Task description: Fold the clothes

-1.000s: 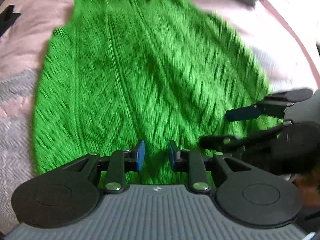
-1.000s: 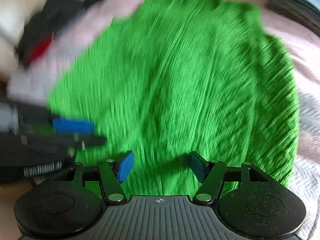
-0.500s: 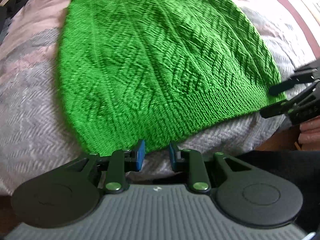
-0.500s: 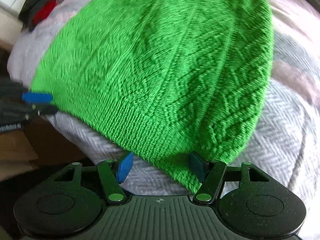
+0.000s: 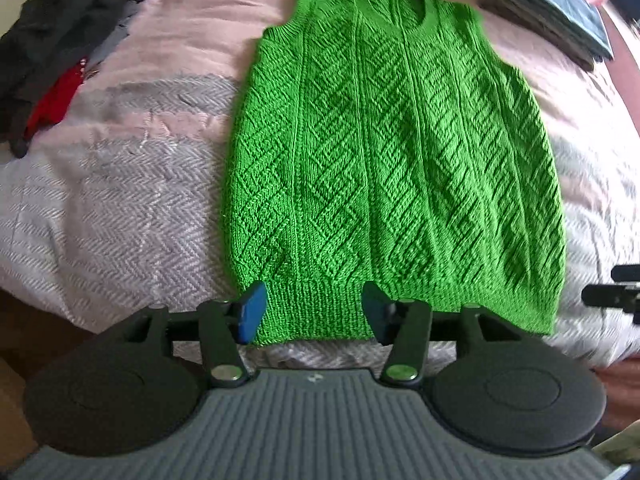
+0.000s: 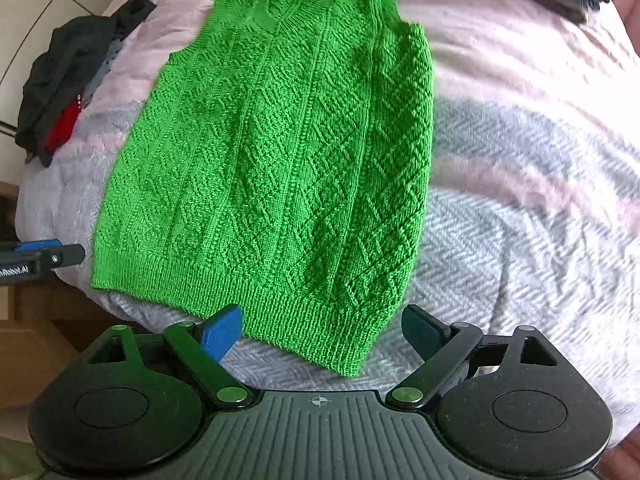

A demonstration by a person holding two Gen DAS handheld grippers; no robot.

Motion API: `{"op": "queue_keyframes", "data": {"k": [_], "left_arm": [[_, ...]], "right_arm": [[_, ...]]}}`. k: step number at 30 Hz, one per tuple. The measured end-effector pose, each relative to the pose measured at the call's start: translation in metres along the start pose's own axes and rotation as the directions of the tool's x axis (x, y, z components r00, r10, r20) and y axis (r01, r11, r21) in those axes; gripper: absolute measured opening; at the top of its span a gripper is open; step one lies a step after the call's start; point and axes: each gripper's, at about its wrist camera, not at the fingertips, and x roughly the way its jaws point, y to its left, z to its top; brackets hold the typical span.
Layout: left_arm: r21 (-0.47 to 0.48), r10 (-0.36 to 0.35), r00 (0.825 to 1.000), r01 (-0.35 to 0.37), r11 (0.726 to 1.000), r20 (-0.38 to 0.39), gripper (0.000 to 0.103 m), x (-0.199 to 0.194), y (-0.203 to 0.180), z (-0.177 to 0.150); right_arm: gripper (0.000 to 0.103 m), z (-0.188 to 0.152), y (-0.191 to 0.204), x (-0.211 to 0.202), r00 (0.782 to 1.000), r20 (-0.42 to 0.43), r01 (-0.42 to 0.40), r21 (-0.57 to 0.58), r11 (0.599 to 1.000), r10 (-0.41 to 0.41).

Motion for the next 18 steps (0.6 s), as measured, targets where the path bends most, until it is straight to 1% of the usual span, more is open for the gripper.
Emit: {"op": "queue_keyframes", "data": {"k": [4,9,13,14,18], "left_arm": [[0.003,0.024,1.000,-0.024,1.000,0.012,0.054,-0.014,-0.013,-0.003],[0.021,0.038,0.998,-0.039,0.999,0.048,0.062,-0.031,-0.029,-0.007],[0.039,0.050,0.996,-0.053,0.998,0.075,0.062,-0.041,-0.038,-0.007],[0.040,0.053,0.995,-0.056,0.998,0.080,0.063,-0.042,-0.039,-0.007],[0.038,0.056,0.996,-0.059,0.998,0.076,0.064,-0.041,-0.044,-0.010]], "right_arm": [[0.090,-0.001,0.006,-0.009,1.000,0.008,0.016,-0.029,0.999,-0.016],[0.090,-0.003,0.008,-0.019,0.999,0.023,0.024,-0.053,0.998,-0.023],[0.090,-0.005,0.011,-0.021,0.999,0.025,0.021,-0.075,0.997,-0.020],[0.090,-0.006,0.013,-0.022,1.000,0.023,0.021,-0.083,0.996,-0.019],[0.090,-0.008,0.014,-0.021,1.000,0.006,0.018,-0.097,0.995,-0.017]]}}
